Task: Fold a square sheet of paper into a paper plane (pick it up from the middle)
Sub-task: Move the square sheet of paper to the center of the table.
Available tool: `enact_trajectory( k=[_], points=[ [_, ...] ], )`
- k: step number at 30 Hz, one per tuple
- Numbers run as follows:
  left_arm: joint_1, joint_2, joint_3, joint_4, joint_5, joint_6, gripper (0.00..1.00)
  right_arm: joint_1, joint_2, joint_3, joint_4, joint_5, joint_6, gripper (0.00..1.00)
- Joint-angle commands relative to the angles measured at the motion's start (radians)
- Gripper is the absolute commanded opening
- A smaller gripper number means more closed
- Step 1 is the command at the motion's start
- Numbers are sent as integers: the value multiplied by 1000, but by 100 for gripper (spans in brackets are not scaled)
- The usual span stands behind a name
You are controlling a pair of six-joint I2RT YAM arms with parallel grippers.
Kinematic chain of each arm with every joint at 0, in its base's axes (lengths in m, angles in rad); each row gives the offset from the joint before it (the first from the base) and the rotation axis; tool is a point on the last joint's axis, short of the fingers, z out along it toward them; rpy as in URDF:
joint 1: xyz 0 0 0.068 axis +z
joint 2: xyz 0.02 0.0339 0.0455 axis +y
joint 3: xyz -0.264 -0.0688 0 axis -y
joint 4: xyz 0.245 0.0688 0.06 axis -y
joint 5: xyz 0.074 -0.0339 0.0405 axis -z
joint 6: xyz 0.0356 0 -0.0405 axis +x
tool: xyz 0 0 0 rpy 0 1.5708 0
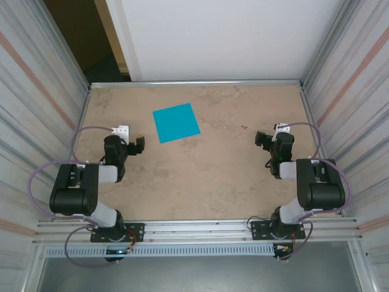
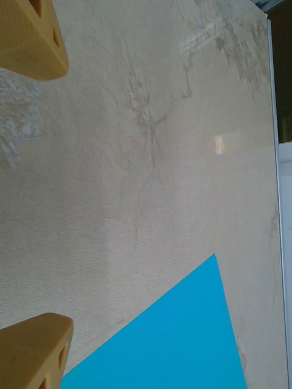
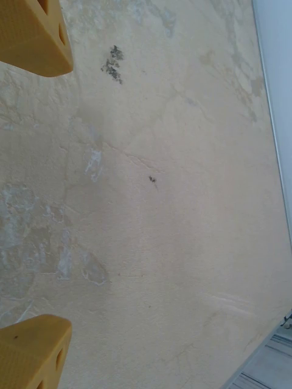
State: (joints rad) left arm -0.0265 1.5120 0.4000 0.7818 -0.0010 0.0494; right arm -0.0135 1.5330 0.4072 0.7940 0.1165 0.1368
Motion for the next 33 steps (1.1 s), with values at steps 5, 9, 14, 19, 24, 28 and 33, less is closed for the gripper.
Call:
enact_trajectory(
  k=[5, 9, 14, 19, 24, 28, 33],
  points=[
    [-1, 1, 10, 14, -13, 15, 99, -3, 7, -11, 30, 20, -28, 99],
    [-2, 2, 8, 16, -13, 15, 99, -4, 7, -12, 30, 20, -26, 99],
    [0, 1, 10, 14, -12, 14, 99, -3, 6, -11, 30, 20, -25, 99],
    [0, 4, 12, 12, -11, 14, 99, -6, 9, -11, 28, 19, -26, 99],
    [0, 2, 10, 12, -11, 14, 99, -6, 7, -11, 28, 18, -26, 99],
    [-3, -2, 1, 25, -13, 18, 99, 5, 2, -19, 43, 52, -26, 99],
    [-64, -101, -20, 0, -144, 43, 99, 33, -141, 2, -105, 115, -41, 99]
  ],
)
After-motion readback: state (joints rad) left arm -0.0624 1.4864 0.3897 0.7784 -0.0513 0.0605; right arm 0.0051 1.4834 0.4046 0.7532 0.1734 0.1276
